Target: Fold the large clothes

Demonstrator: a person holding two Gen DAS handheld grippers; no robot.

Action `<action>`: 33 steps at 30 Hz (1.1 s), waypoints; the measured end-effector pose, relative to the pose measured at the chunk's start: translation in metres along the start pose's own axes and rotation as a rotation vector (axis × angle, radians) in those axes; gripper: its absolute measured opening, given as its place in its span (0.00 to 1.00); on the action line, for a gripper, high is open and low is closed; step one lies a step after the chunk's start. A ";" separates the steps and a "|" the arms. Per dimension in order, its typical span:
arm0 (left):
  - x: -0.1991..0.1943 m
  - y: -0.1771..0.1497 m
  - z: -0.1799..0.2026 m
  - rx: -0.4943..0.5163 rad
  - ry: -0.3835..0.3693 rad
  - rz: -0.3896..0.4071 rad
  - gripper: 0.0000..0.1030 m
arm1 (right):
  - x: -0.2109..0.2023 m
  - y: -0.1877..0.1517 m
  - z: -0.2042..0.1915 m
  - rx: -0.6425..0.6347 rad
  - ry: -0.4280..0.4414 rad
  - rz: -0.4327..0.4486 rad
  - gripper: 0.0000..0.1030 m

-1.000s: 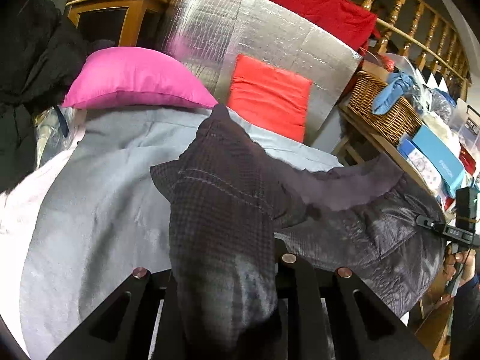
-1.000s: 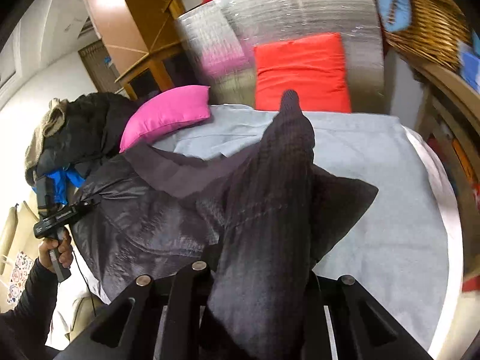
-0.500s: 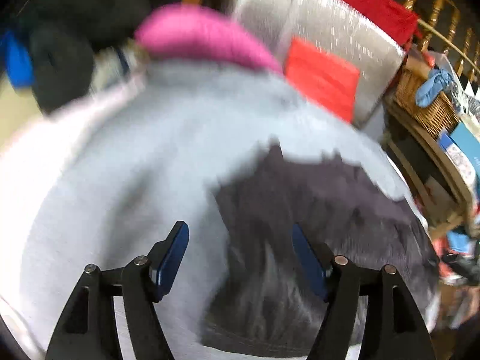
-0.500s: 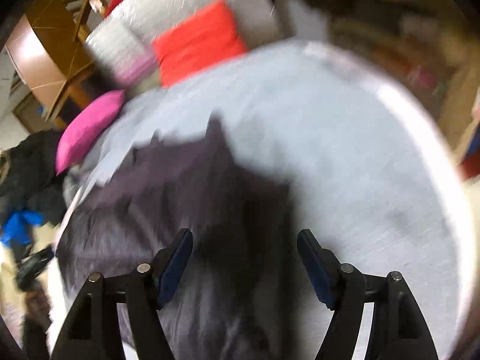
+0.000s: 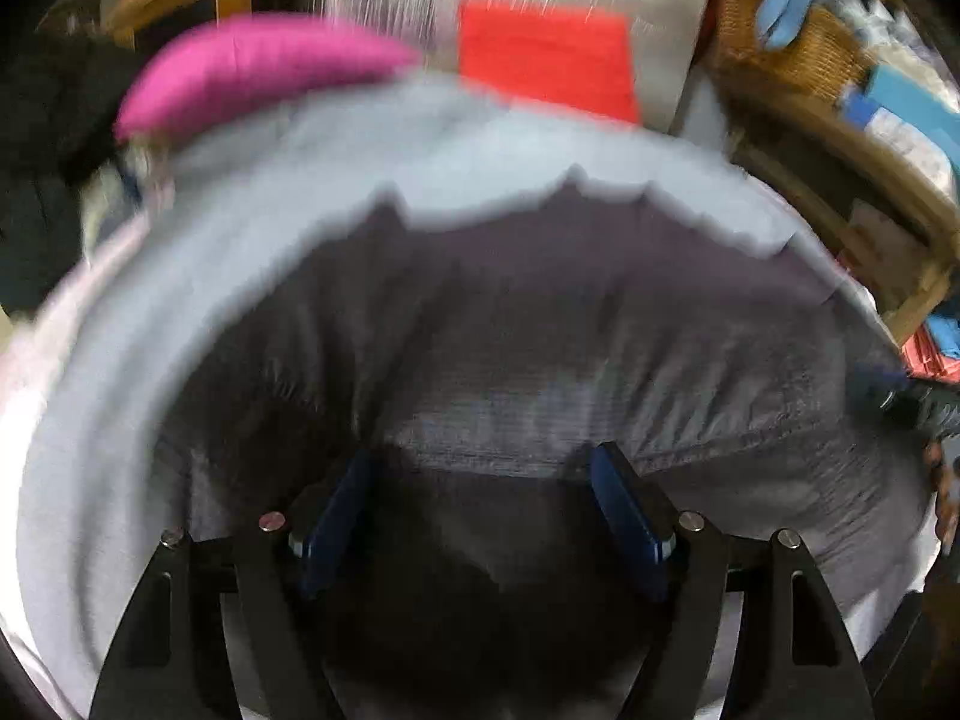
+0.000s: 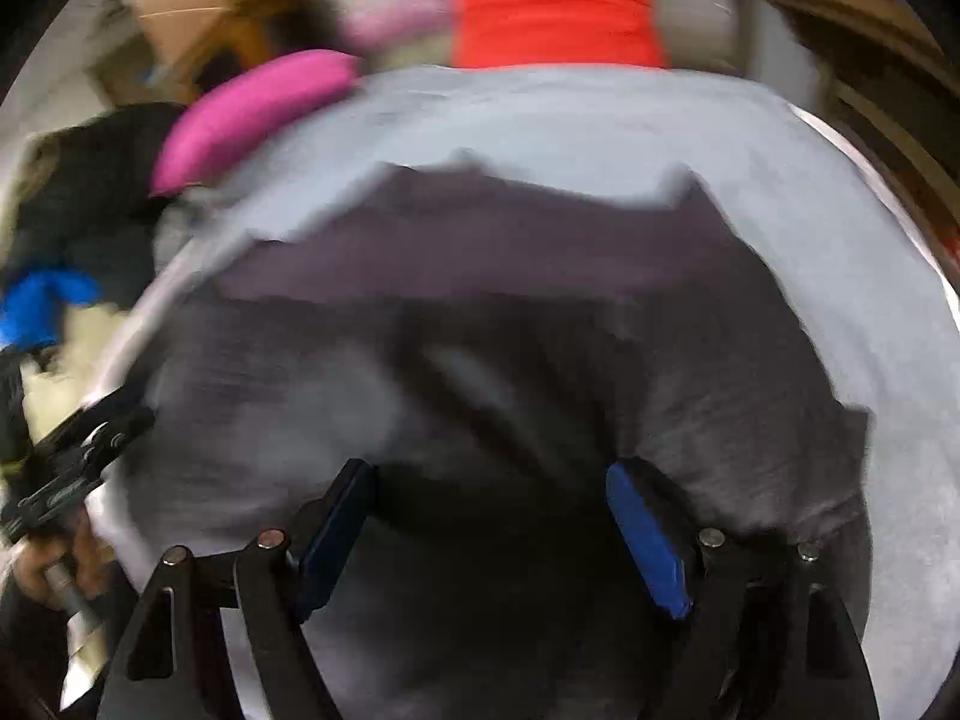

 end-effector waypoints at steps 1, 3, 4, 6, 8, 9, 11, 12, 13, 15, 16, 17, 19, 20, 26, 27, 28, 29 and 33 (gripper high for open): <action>0.000 0.001 -0.004 -0.008 -0.005 0.018 0.76 | -0.004 -0.001 0.009 0.015 -0.020 0.027 0.80; -0.008 0.007 -0.004 -0.010 0.004 -0.011 0.76 | -0.009 0.002 0.022 0.070 -0.085 0.033 0.80; -0.015 0.015 -0.006 -0.026 0.003 -0.014 0.76 | -0.014 0.003 0.026 0.089 -0.107 0.029 0.80; -0.029 0.030 -0.008 -0.044 -0.012 0.052 0.76 | -0.023 0.009 0.026 0.097 -0.087 0.027 0.80; -0.032 0.045 -0.009 -0.045 0.007 0.102 0.79 | -0.032 0.018 0.017 0.062 -0.045 0.053 0.81; -0.029 0.052 -0.012 -0.042 0.009 0.097 0.80 | -0.033 0.021 0.016 0.057 -0.021 0.053 0.81; -0.010 0.060 -0.019 -0.045 0.008 0.039 0.80 | -0.022 0.030 0.008 0.059 0.060 0.019 0.82; 0.006 0.061 -0.024 -0.049 0.031 -0.020 0.80 | -0.010 0.033 0.009 0.060 0.087 -0.017 0.82; 0.021 0.063 -0.028 -0.051 0.058 -0.073 0.80 | 0.003 0.036 0.014 0.069 0.087 -0.053 0.82; 0.044 0.060 -0.043 -0.087 0.094 -0.136 0.79 | 0.033 0.041 0.037 0.137 0.032 -0.089 0.82; 0.049 0.058 -0.046 -0.102 0.085 -0.140 0.79 | 0.037 0.046 0.045 0.177 0.022 -0.081 0.81; 0.050 0.059 -0.049 -0.118 0.083 -0.137 0.79 | 0.040 0.049 0.056 0.231 0.015 -0.069 0.81; 0.043 0.063 -0.051 -0.134 0.095 -0.125 0.79 | 0.032 0.054 0.062 0.276 -0.010 -0.052 0.81; 0.038 0.069 -0.053 -0.150 0.100 -0.111 0.79 | 0.029 0.056 0.058 0.267 -0.030 -0.042 0.81; -0.004 0.078 -0.049 -0.165 0.073 0.005 0.80 | -0.014 0.055 0.013 0.071 -0.030 0.017 0.82; -0.005 0.082 -0.047 -0.140 0.059 0.011 0.80 | -0.017 0.056 0.007 0.030 -0.038 0.018 0.82; -0.004 0.085 -0.046 -0.116 0.052 0.015 0.80 | -0.015 0.059 0.003 0.006 -0.050 0.017 0.82; -0.001 0.090 -0.045 -0.088 0.048 0.015 0.80 | -0.017 0.060 0.006 -0.005 -0.070 0.018 0.82; 0.023 0.109 -0.051 -0.043 0.046 -0.018 0.80 | -0.020 0.072 0.045 0.043 -0.154 0.028 0.82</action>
Point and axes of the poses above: each gripper's, at about its wrist camera, not at the fingertips, and x roughly the way its jaws point, z to its right, y to its top, the point moved 2 cm from there along x, roughly the way its jaws point, and after that the axes turned 4 degrees about z, right-handed, at the moved point
